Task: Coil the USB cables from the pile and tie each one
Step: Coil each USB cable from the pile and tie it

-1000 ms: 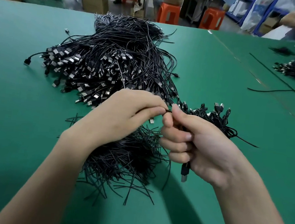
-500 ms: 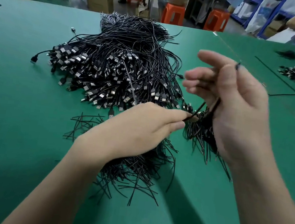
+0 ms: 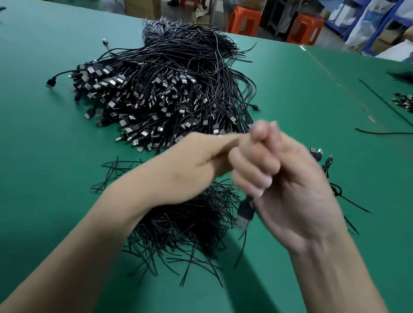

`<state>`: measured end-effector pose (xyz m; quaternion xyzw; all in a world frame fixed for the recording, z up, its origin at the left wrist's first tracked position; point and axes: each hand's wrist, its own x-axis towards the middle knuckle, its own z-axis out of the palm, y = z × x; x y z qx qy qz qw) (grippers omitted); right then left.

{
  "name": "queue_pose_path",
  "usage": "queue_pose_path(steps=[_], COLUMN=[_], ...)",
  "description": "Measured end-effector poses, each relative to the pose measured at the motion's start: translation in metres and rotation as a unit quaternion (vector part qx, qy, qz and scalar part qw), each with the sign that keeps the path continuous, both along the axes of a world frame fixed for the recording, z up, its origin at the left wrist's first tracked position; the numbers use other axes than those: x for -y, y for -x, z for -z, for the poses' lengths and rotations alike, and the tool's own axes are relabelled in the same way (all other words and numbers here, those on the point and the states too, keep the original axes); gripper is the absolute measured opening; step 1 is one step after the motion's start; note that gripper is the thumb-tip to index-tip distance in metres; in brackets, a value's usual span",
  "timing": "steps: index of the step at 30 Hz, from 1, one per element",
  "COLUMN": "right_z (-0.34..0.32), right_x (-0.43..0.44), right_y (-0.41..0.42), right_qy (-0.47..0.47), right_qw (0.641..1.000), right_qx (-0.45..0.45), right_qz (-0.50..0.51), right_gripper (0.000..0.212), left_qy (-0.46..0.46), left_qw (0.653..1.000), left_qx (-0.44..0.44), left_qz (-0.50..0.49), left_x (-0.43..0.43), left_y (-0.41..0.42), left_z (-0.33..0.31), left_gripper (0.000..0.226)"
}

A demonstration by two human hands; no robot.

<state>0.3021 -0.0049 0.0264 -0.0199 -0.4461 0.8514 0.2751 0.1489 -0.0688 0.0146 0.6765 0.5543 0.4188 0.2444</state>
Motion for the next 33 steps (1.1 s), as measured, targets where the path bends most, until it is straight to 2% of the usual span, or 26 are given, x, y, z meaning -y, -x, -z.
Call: queue_pose_path(steps=[2, 3, 4, 6, 7, 8, 9, 10, 12, 14, 16, 19, 21, 22, 24, 26, 27, 28, 29, 30, 31, 32, 33], right_z=[-0.003, -0.003, -0.003, 0.0, 0.003, 0.006, 0.009, 0.012, 0.014, 0.012, 0.008, 0.002, 0.003, 0.004, 0.01, 0.016, 0.018, 0.02, 0.022, 0.023, 0.023, 0.023, 0.021], right_x=[-0.008, -0.012, -0.017, -0.022, -0.021, -0.019, -0.016, -0.012, -0.002, 0.004, 0.003, -0.001, -0.006, -0.007, -0.008, -0.008, -0.007, -0.006, -0.004, -0.002, 0.0, 0.002, 0.003], right_y=[-0.002, -0.003, -0.005, -0.008, -0.01, -0.011, -0.012, -0.013, -0.011, -0.009, -0.007, -0.002, 0.0, 0.0, -0.001, -0.004, -0.006, -0.007, -0.007, -0.007, -0.006, -0.007, -0.007], right_qy=[-0.066, -0.15, -0.262, -0.442, -0.471, -0.464, -0.434, -0.38, -0.234, -0.124, -0.075, -0.071, -0.146, -0.214, -0.38, -0.507, -0.54, -0.548, -0.534, -0.494, -0.434, -0.364, -0.301], right_qw=[0.992, 0.971, 0.925, 0.797, 0.769, 0.777, 0.807, 0.853, 0.936, 0.973, 0.99, 0.99, 0.957, 0.927, 0.827, 0.713, 0.678, 0.669, 0.689, 0.734, 0.795, 0.853, 0.897], right_qx=[0.007, 0.049, 0.112, 0.244, 0.293, 0.325, 0.338, 0.328, 0.264, 0.177, 0.095, 0.047, 0.073, 0.106, 0.198, 0.307, 0.356, 0.393, 0.412, 0.41, 0.389, 0.355, 0.317], right_qz=[0.107, 0.179, 0.251, 0.33, 0.316, 0.275, 0.215, 0.143, 0.004, -0.075, -0.067, 0.108, 0.238, 0.29, 0.364, 0.375, 0.35, 0.311, 0.266, 0.219, 0.169, 0.115, 0.065], right_gripper=[0.029, 0.031, 0.032, 0.032, 0.033, 0.037, 0.042, 0.046, 0.048, 0.039, 0.037, 0.034, 0.032, 0.031, 0.028, 0.029, 0.033, 0.038, 0.042, 0.045, 0.047, 0.047, 0.046], left_qy=[0.063, 0.06, 0.036, -0.03, -0.064, -0.094, -0.117, -0.13, -0.131, -0.112, -0.092, -0.02, 0.008, 0.003, -0.011, -0.02, -0.03, -0.04, -0.049, -0.059, -0.066, -0.069, -0.064], left_qw=[0.996, 0.993, 0.99, 0.986, 0.984, 0.982, 0.981, 0.981, 0.984, 0.99, 0.995, 1.0, 0.996, 0.993, 0.983, 0.976, 0.973, 0.972, 0.976, 0.98, 0.985, 0.989, 0.991], left_qx=[-0.055, -0.097, -0.136, -0.163, -0.155, -0.143, -0.12, -0.087, -0.014, 0.018, 0.019, -0.018, -0.087, -0.122, -0.179, -0.21, -0.214, -0.207, -0.183, -0.147, -0.105, -0.059, -0.007], left_qz=[0.022, 0.021, 0.011, -0.033, -0.059, -0.082, -0.098, -0.111, -0.12, -0.084, -0.033, -0.007, 0.002, -0.003, -0.024, -0.06, -0.08, -0.099, -0.111, -0.117, -0.118, -0.119, -0.118], left_x=[-0.002, -0.002, -0.001, 0.003, 0.004, 0.006, 0.007, 0.007, 0.005, 0.002, 0.0, -0.001, -0.002, -0.002, -0.001, 0.003, 0.006, 0.009, 0.012, 0.014, 0.014, 0.014, 0.012], left_y=[-0.004, -0.005, -0.004, 0.002, 0.007, 0.012, 0.017, 0.02, 0.023, 0.017, 0.008, -0.002, -0.006, -0.007, -0.004, 0.008, 0.014, 0.021, 0.026, 0.029, 0.03, 0.029, 0.028], left_z=[0.004, 0.003, 0.001, -0.007, -0.01, -0.012, -0.012, -0.011, -0.006, -0.002, 0.001, 0.004, 0.005, 0.004, -0.003, -0.008, -0.01, -0.012, -0.013, -0.014, -0.013, -0.012, -0.01], left_gripper=[0.058, 0.051, 0.041, 0.023, 0.021, 0.022, 0.022, 0.021, 0.017, 0.016, 0.02, 0.038, 0.036, 0.036, 0.034, 0.023, 0.023, 0.024, 0.021, 0.015, 0.009, 0.007, 0.008])
